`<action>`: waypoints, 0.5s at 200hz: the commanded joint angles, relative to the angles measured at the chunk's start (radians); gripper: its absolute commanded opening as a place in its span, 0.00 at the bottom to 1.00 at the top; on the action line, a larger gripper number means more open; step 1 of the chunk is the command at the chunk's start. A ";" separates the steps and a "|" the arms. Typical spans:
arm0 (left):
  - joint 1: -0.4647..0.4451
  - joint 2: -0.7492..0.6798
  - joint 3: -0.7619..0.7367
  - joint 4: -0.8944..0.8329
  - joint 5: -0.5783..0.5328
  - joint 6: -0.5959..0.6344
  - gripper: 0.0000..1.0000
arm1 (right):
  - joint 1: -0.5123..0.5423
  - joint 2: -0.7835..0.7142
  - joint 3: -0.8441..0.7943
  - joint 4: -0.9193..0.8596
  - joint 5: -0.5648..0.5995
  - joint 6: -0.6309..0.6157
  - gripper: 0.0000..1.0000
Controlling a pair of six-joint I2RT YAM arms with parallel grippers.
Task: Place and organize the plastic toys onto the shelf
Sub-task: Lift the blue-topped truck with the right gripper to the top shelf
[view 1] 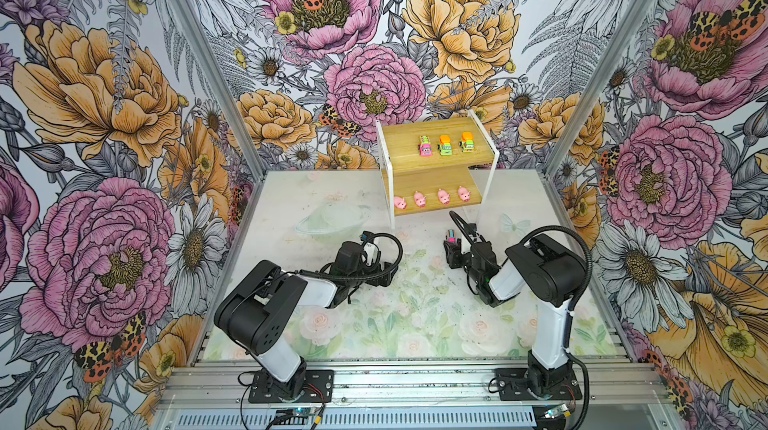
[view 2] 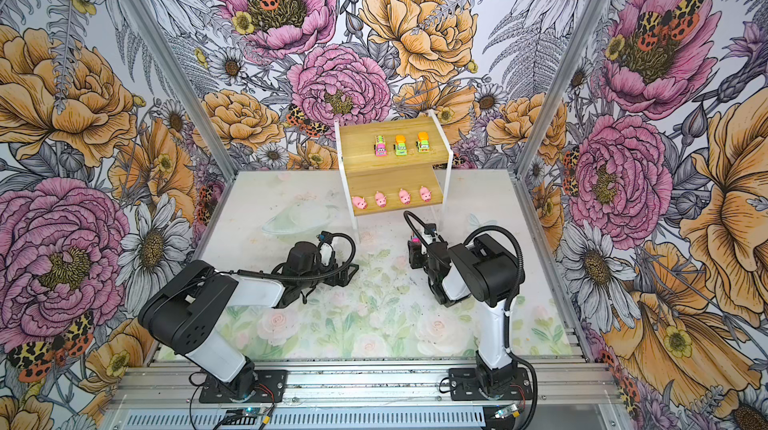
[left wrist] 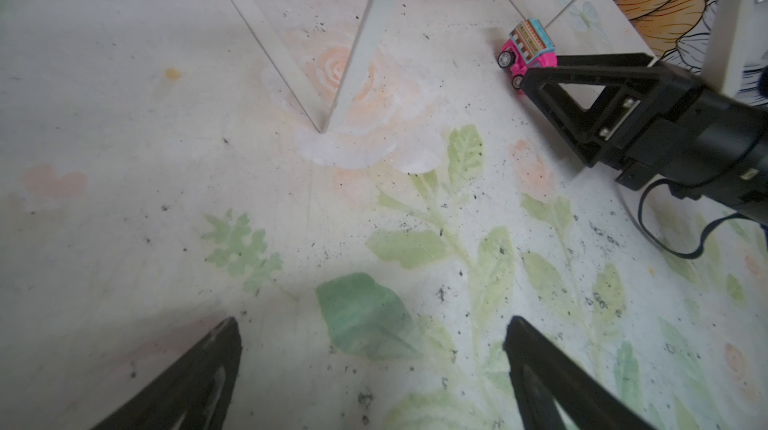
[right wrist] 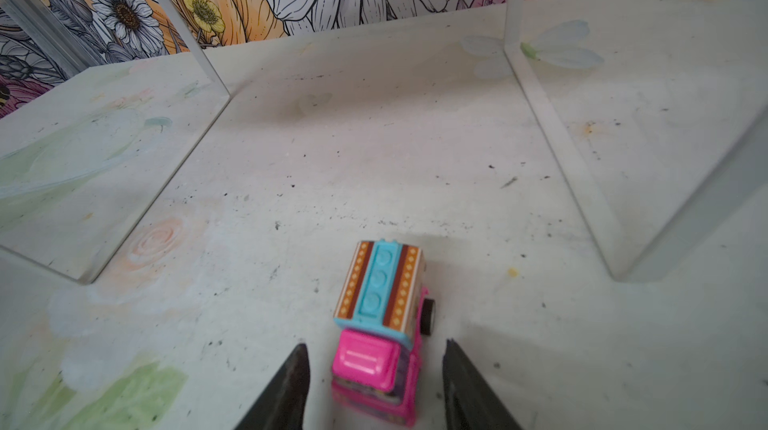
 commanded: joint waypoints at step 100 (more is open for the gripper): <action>-0.007 0.005 -0.008 -0.008 -0.009 0.013 0.99 | 0.002 0.002 0.024 -0.030 0.012 0.005 0.27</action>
